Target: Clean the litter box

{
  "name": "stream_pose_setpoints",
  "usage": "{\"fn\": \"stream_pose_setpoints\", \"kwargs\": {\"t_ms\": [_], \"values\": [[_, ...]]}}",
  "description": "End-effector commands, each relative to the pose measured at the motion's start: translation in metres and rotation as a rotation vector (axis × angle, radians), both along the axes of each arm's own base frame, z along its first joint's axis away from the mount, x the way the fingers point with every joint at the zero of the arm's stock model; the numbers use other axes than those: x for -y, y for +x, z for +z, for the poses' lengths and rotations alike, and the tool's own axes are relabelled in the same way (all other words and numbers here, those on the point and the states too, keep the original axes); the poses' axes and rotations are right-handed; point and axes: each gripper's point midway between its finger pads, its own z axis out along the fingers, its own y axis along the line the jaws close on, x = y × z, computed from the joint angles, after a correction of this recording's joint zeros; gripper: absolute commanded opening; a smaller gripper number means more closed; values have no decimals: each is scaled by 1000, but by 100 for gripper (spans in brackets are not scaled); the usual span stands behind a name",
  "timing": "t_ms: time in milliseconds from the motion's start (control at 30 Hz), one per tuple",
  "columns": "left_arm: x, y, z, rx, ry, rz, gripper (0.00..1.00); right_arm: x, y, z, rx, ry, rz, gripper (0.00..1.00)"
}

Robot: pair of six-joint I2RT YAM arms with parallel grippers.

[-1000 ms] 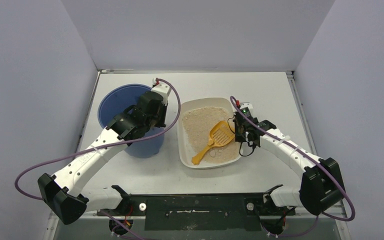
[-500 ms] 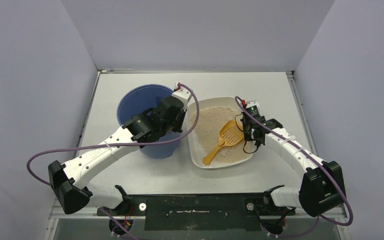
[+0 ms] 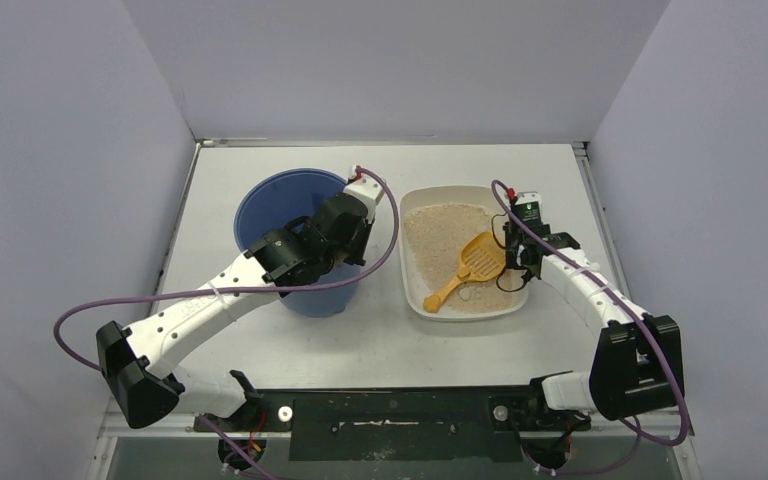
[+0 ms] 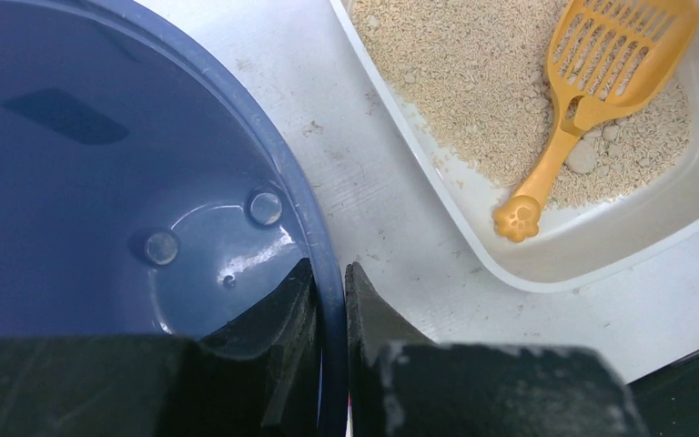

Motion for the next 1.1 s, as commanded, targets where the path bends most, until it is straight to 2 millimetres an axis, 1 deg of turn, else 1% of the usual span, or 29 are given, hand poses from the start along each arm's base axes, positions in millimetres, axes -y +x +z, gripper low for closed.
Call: {"fn": "stream_pose_setpoints", "kwargs": {"t_ms": [0, 100, 200, 267, 333, 367, 433, 533, 567, 633, 700, 800, 967, 1067], "values": [[10, -5, 8, 0, -84, -6, 8, 14, 36, 44, 186, -44, -90, 33], [6, -5, 9, 6, -73, -6, 15, 17, 34, 54, 222, -35, -123, 45], [2, -4, 14, 21, -65, 4, 23, 14, 33, 71, 271, 6, -132, 57], [1, -4, 18, 33, -68, 8, 27, 6, 33, 83, 297, 58, -118, 62], [1, -4, 22, 43, -72, 0, 28, -5, 33, 97, 326, 125, -100, 64], [1, -4, 22, 44, -70, -3, 28, -7, 32, 100, 334, 145, -103, 65], [1, -4, 24, 47, -70, -6, 25, -11, 30, 112, 359, 184, -99, 69], [3, -4, 24, 44, -69, -17, 15, -19, 25, 128, 418, 264, -95, 74], [3, -3, 25, 48, -68, -19, 12, -25, 24, 132, 430, 302, -82, 79], [5, -2, 25, 53, -65, -24, 4, -37, 20, 136, 425, 363, -37, 86], [6, 0, 25, 58, -59, -24, 0, -41, 16, 135, 406, 377, -11, 87], [6, 4, 28, 76, -50, -20, 0, -41, 9, 134, 405, 380, -11, 86], [8, 14, 38, 127, -47, -9, 0, -53, -3, 134, 392, 432, 21, 85], [12, 22, 41, 151, -43, -4, 0, -62, -8, 126, 363, 438, 24, 85]]}}
